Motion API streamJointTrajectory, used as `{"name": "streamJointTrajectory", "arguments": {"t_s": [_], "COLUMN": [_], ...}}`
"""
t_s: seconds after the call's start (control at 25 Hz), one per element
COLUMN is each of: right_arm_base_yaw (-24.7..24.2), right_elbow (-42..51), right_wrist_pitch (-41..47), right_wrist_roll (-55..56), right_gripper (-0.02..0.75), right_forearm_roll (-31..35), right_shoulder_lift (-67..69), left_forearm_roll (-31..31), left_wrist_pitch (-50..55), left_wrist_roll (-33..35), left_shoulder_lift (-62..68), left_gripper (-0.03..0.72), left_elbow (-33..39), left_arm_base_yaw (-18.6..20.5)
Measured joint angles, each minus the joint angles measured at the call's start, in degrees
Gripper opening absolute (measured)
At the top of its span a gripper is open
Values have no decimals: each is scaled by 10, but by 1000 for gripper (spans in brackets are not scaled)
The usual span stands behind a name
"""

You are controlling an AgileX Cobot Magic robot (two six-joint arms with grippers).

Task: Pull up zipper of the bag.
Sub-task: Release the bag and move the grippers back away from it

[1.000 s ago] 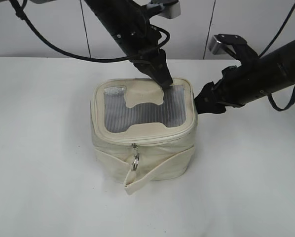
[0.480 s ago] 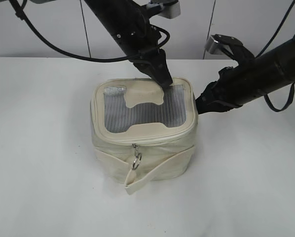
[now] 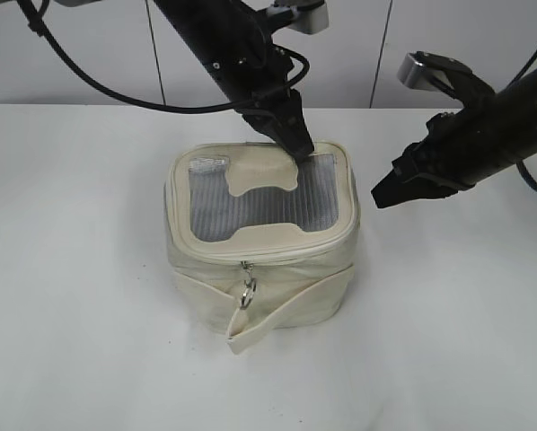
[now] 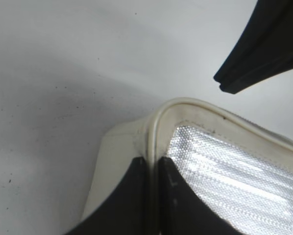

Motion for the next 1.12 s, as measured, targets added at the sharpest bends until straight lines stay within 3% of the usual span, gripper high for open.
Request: {"name": "streamJointTrajectory", "arguments": {"t_s": [0.24,0.32,0.44,0.56,0.92,1.12], "right_arm_base_yaw": [0,0,0,0,-1,-1], "right_elbow": [0,0,0,0,-4,-25], "right_wrist_pitch": [4,14,30,26,5,4], "right_wrist_roll": [2,3,1,-24,-124,-165], "right_gripper": [41,145,372,473,502,438], "right_forearm_roll": [-5,-8,-10,4,87,112], "right_shoulder_lift": [0,0,-1,-1,52,75], "left_forearm_roll": [0,0,0,0,-1,-4], "left_wrist_pitch": [0,0,0,0,1,1], "left_wrist_roll": [0,0,0,0,0,0], "left_shoulder_lift": [0,0,0,0,0,0], "left_gripper": [40,40,39,39,39,39], "left_elbow": [0,0,0,0,0,0], "left_arm_base_yaw": [0,0,0,0,0,1]}}
